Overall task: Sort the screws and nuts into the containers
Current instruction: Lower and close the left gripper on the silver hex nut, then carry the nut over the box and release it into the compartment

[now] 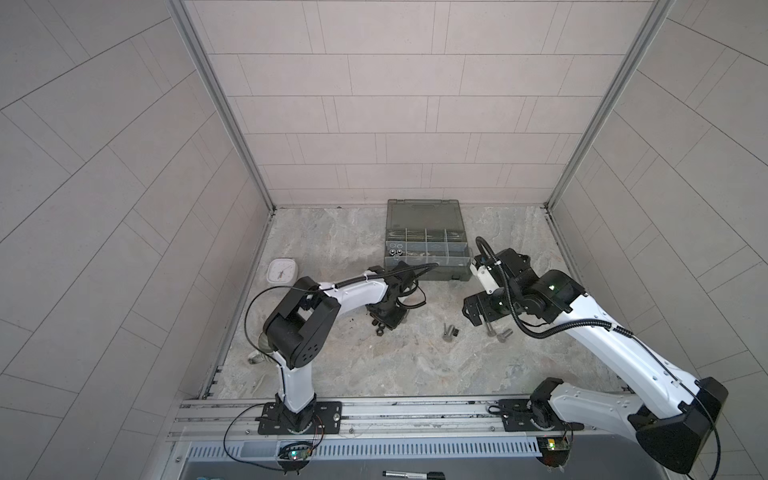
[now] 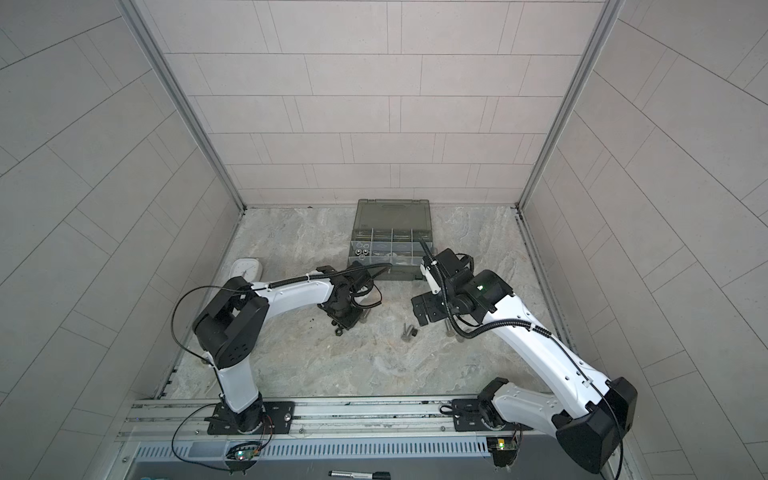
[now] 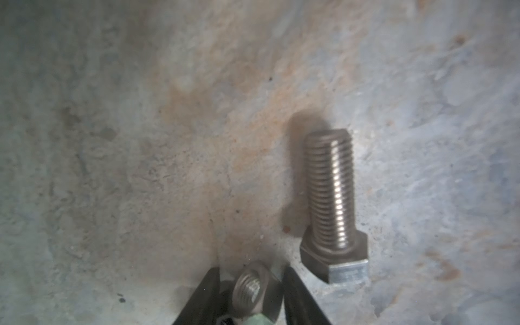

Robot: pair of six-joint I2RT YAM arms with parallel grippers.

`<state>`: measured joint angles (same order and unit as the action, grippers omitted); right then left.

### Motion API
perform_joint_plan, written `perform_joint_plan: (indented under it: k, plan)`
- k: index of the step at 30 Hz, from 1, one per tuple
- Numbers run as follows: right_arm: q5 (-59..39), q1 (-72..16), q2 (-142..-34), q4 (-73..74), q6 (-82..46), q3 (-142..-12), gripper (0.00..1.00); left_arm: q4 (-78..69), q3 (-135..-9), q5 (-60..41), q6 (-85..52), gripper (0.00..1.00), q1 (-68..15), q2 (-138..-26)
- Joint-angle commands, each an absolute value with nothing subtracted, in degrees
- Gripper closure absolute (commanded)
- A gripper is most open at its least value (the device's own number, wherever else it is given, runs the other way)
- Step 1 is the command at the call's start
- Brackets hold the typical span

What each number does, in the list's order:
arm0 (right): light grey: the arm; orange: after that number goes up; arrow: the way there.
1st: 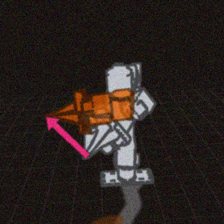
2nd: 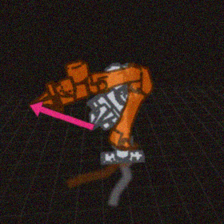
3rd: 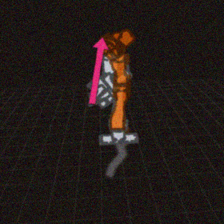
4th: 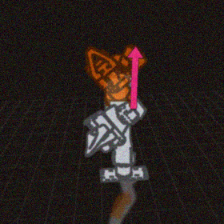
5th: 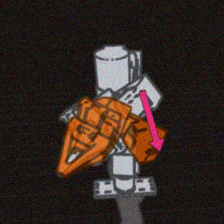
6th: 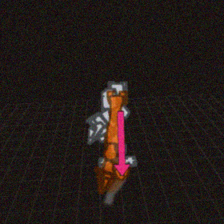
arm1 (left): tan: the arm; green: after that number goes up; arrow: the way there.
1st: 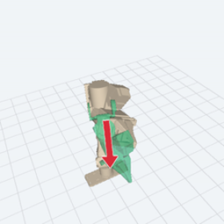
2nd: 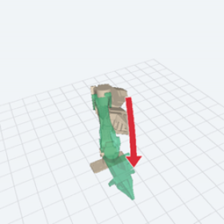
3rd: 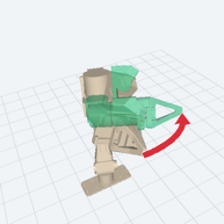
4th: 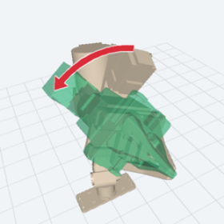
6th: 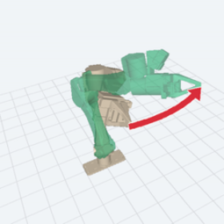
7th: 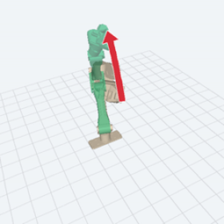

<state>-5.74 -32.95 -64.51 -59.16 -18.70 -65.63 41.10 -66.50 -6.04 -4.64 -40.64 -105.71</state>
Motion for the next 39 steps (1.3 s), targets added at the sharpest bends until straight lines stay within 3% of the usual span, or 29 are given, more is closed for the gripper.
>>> perform_joint_plan:
  k: [1,10,26,39]
  plan:
    - [-4.4,-33.05,-64.51,-59.45,-19.36,-66.18,0.01,41.66,-67.58,-5.98,-3.69,0.67,-40.95,-107.0]
    - [-4.23,-33.1,-65.46,-59.34,-18.99,-66.53,0.01,42.78,-68.92,-6.21,-3.17,0.88,-40.93,-107.49]
    - [-3.16,-32.94,-69.15,-58.53,-17.84,-69.58,0.01,50.27,-83.03,-6.95,-1.84,0.91,-36.38,-110.45]
    - [-2.27,-31.33,-76.53,-58.77,-14.57,-76.73,0.01,56.21,-112.65,-5.36,-4.14,0.91,-31.7,-125.49]
